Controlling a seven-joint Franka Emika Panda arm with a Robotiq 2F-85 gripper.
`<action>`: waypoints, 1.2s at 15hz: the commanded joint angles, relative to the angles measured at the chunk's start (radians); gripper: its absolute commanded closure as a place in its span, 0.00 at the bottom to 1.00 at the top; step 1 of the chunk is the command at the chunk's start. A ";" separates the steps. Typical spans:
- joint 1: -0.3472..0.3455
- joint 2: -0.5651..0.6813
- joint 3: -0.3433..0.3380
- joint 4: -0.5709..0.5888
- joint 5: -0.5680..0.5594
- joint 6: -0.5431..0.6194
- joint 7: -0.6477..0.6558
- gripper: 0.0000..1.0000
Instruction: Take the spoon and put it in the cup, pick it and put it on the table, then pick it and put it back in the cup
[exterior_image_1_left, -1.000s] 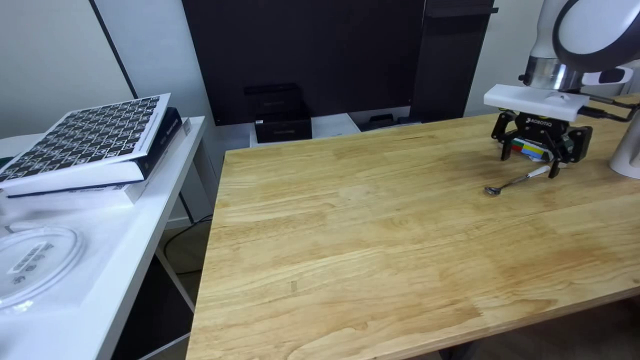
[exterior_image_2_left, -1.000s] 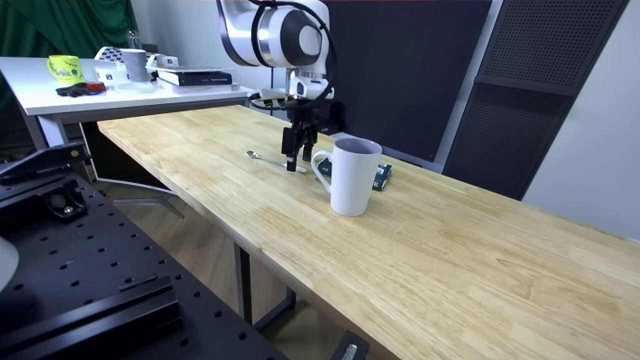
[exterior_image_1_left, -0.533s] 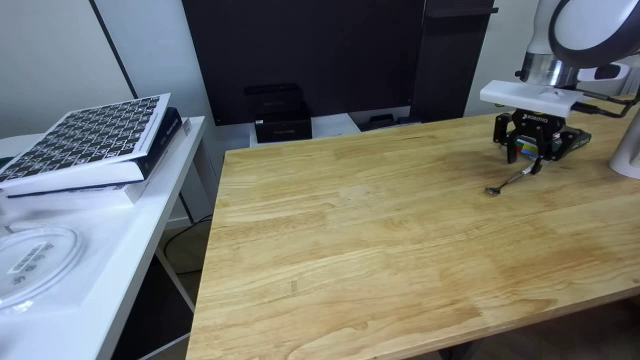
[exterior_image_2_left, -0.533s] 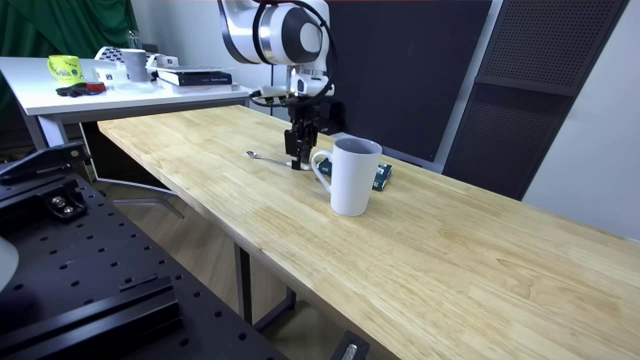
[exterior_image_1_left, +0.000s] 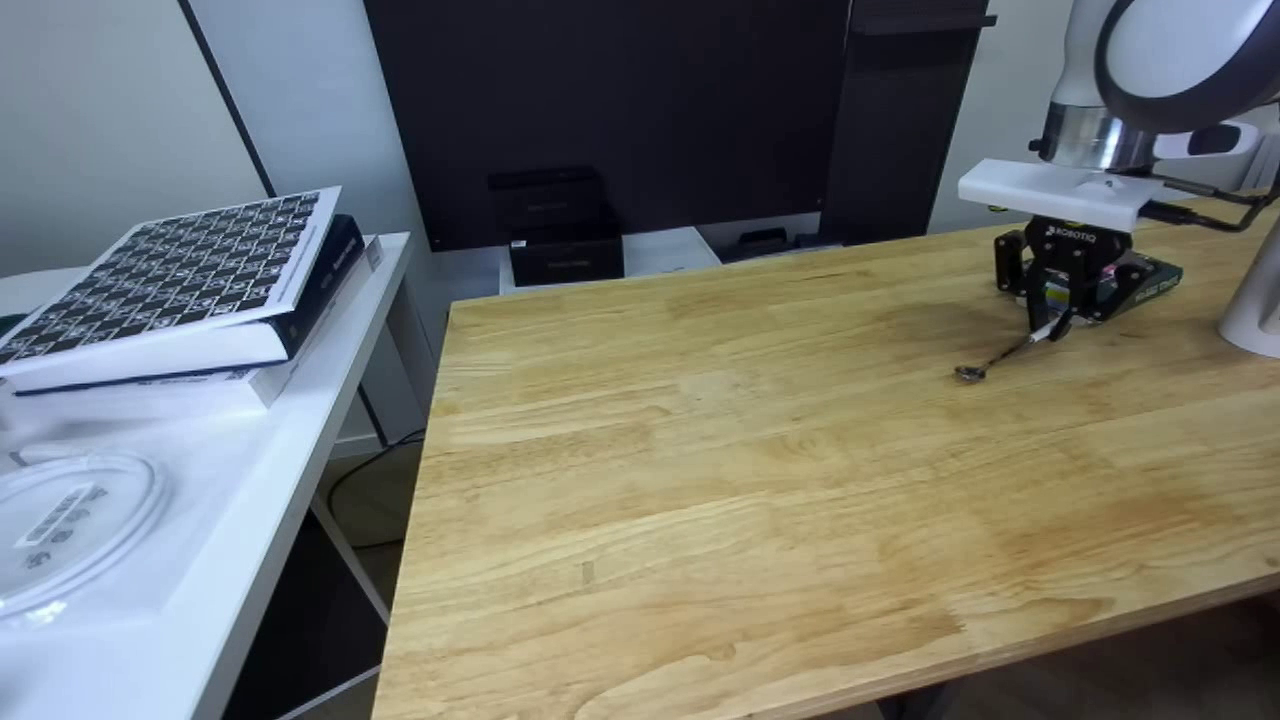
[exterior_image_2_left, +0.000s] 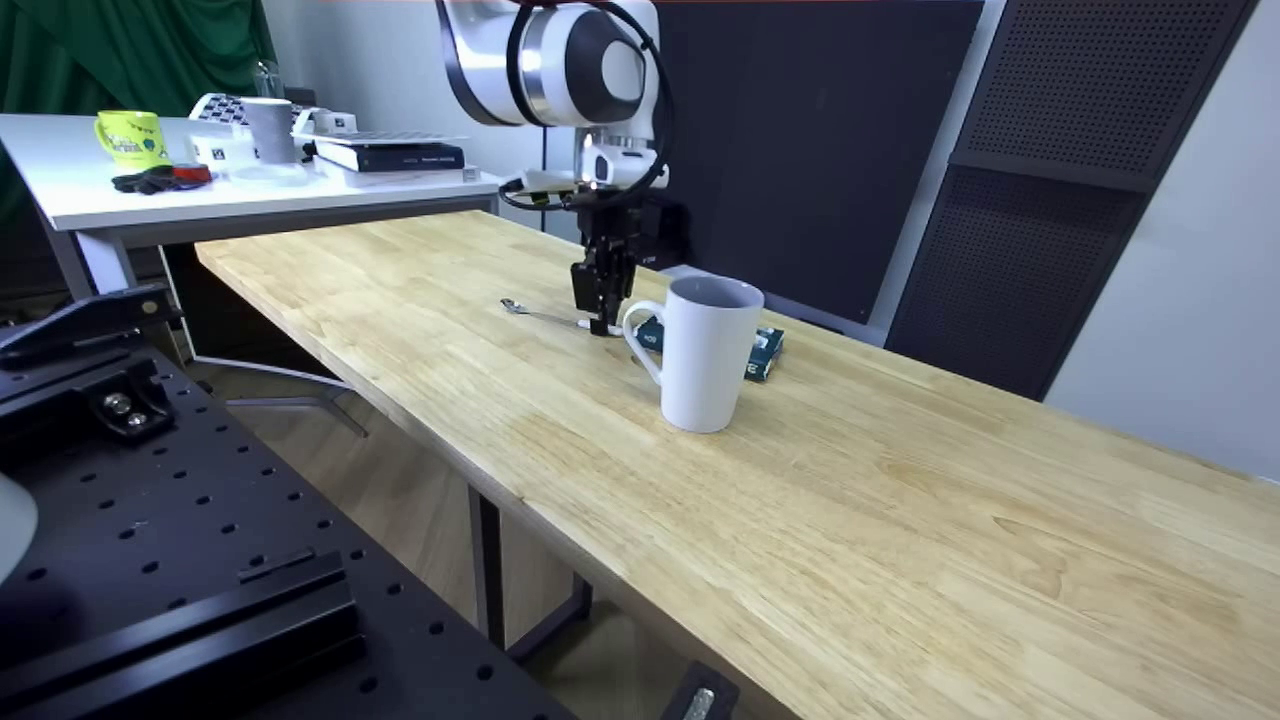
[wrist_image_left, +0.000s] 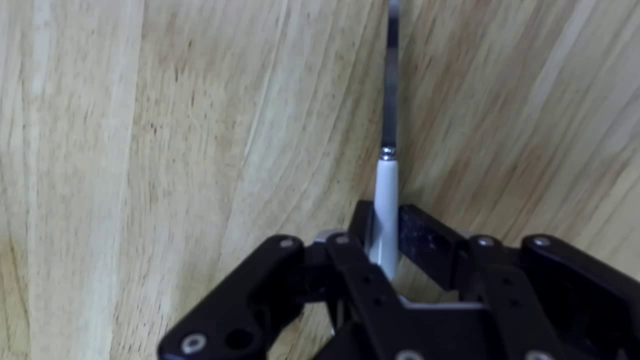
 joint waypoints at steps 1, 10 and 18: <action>0.029 0.000 -0.024 0.026 -0.031 -0.019 0.044 0.95; 0.057 -0.248 -0.033 0.031 -0.187 -0.154 -0.008 0.95; 0.063 -0.475 -0.150 -0.087 -0.778 -0.159 0.138 0.95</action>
